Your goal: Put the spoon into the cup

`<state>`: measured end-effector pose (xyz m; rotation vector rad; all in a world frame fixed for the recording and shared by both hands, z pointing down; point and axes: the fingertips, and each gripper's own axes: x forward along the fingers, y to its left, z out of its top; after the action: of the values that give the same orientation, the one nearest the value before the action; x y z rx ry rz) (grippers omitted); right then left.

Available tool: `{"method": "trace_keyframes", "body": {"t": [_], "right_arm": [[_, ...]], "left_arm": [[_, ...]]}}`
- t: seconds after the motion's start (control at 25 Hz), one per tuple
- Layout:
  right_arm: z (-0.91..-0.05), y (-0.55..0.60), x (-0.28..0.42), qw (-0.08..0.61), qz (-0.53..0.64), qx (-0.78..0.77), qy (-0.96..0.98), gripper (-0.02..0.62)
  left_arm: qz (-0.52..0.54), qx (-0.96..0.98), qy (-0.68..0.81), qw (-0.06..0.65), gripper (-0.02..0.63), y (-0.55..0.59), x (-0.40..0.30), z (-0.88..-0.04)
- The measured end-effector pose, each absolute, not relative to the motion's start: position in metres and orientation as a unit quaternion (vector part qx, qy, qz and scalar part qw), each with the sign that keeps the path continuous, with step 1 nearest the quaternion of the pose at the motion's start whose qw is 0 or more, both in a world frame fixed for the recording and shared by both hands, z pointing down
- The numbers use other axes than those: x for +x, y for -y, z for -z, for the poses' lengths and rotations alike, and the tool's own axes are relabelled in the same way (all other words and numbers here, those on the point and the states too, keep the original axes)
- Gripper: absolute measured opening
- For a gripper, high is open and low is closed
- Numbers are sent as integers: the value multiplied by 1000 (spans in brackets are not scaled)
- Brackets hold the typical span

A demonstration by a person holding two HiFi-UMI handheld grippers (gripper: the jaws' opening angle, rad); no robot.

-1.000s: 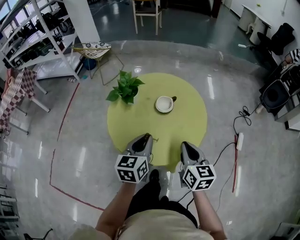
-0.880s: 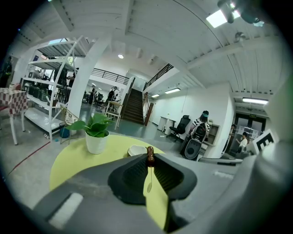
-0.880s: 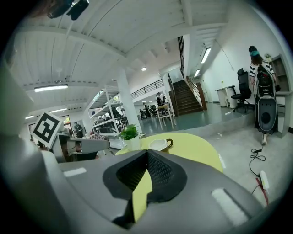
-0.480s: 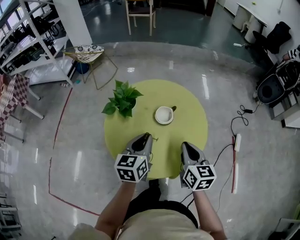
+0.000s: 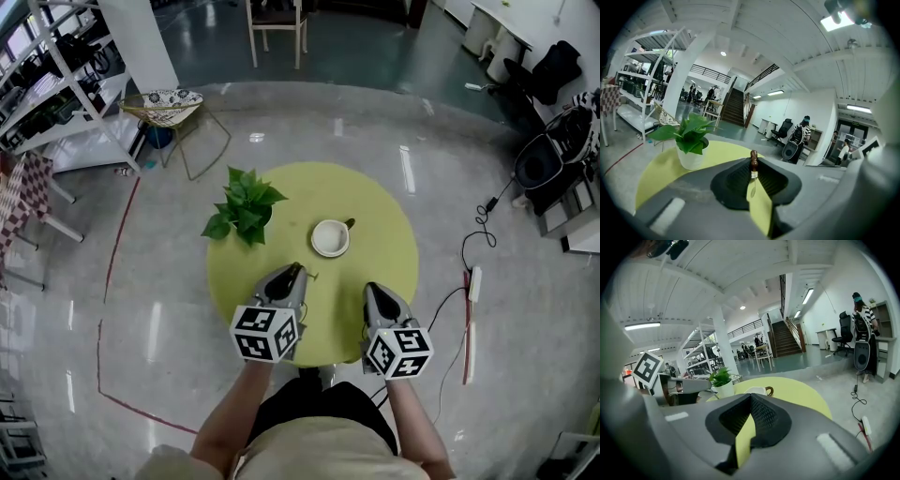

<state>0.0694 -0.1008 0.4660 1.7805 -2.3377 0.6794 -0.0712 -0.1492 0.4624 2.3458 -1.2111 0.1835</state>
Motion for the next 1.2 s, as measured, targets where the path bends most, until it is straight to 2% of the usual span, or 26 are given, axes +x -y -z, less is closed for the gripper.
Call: {"method": "trace_keyframes", "body": {"t": [1.2], "right_arm": [[-473,167,100,54,-240,561,791,0]], "left_arm": [[-59,848,469,242,43,221,-33,-451]]}}
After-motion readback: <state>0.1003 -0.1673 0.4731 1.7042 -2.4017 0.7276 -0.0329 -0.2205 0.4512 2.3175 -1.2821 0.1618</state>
